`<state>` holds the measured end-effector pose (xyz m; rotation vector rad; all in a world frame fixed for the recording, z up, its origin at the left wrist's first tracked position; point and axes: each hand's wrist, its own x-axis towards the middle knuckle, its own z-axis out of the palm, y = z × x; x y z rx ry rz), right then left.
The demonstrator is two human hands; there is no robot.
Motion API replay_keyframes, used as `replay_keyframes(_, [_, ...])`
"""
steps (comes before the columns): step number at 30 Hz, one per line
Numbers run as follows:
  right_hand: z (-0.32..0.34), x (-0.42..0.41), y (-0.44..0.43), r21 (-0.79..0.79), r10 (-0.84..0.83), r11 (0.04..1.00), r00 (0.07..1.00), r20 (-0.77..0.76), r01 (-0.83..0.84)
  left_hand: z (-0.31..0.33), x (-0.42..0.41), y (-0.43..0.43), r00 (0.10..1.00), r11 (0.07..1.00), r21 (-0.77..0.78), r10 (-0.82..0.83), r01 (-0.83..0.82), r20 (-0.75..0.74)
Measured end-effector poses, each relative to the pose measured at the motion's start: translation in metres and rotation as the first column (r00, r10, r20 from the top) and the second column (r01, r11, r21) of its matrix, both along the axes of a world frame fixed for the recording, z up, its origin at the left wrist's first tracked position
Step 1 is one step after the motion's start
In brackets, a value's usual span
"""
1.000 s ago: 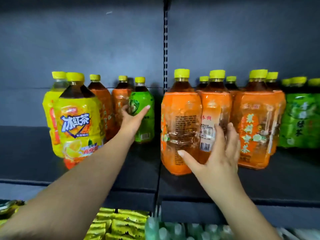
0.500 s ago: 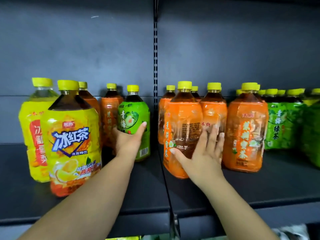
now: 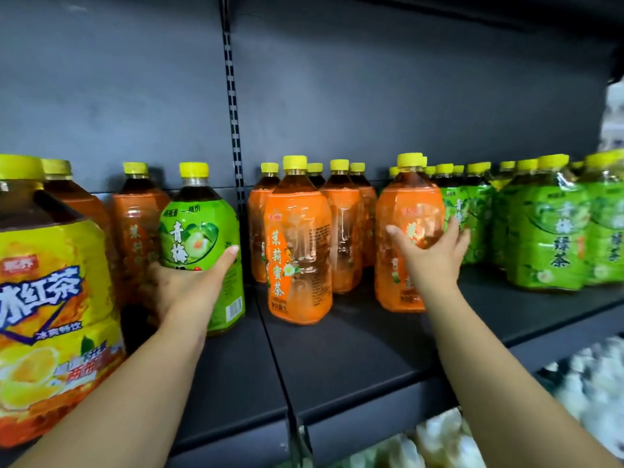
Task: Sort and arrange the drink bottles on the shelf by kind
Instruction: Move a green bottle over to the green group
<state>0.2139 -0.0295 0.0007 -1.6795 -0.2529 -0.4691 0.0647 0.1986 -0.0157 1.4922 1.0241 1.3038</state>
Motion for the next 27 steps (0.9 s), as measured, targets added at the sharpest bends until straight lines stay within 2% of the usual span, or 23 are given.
replay_keyframes(1, [-0.003,0.008,0.0,0.009,0.086,0.996,0.991,-0.098,-0.086,0.001,0.001,-0.002,1.0,1.0,0.002,0.001,-0.001,-0.006])
replay_keyframes(3, [-0.007,0.013,-0.001,-0.015,0.144,0.989,0.978,-0.151,-0.148,0.003,0.003,-0.008,1.0,1.0,0.021,-0.003,0.003,-0.03])
replay_keyframes(6, [-0.005,-0.002,-0.004,-0.164,0.11,0.979,0.991,-0.079,-0.122,0.007,0.003,-0.017,1.0,0.999,0.03,-0.013,0.013,-0.01])
replay_keyframes(9, [-0.014,-0.036,-0.007,-0.257,0.181,0.951,0.983,0.004,-0.174,0.006,0.002,-0.018,0.987,0.997,0.072,-0.012,0.001,0.158])
replay_keyframes(12, [-0.022,-0.076,-0.002,-0.236,0.298,0.933,0.95,0.095,-0.27,0.009,-0.006,-0.019,0.952,0.985,0.155,0.026,-0.076,0.305])
replay_keyframes(16, [-0.017,-0.093,0.024,-0.29,0.426,0.868,0.905,0.019,-0.403,0.011,-0.017,-0.029,0.932,0.954,0.283,-0.013,-0.097,0.363])
replay_keyframes(20, [-0.017,-0.083,0.048,-0.475,0.406,0.768,0.9,-0.156,-0.429,0.007,-0.015,-0.035,0.947,0.888,0.456,-0.093,-0.061,0.307])
replay_keyframes(22, [-0.019,-0.072,0.046,-0.582,0.389,0.684,0.895,-0.218,-0.439,0.008,-0.015,-0.041,0.955,0.847,0.53,-0.129,-0.034,0.268])
replay_keyframes(24, [-0.022,-0.054,0.035,-0.627,0.398,0.612,0.872,-0.284,-0.483,0.01,-0.017,-0.046,0.945,0.804,0.593,-0.158,-0.046,0.287])
replay_keyframes(26, [-0.02,-0.028,0.015,-0.617,0.369,0.644,0.89,-0.268,-0.453,0.011,-0.02,-0.05,0.923,0.773,0.632,-0.203,-0.053,0.326])
replay_keyframes(27, [-0.016,-0.012,0.004,-0.589,0.315,0.716,0.926,-0.207,-0.375,0.01,-0.02,-0.051,0.903,0.769,0.638,-0.24,-0.047,0.355])
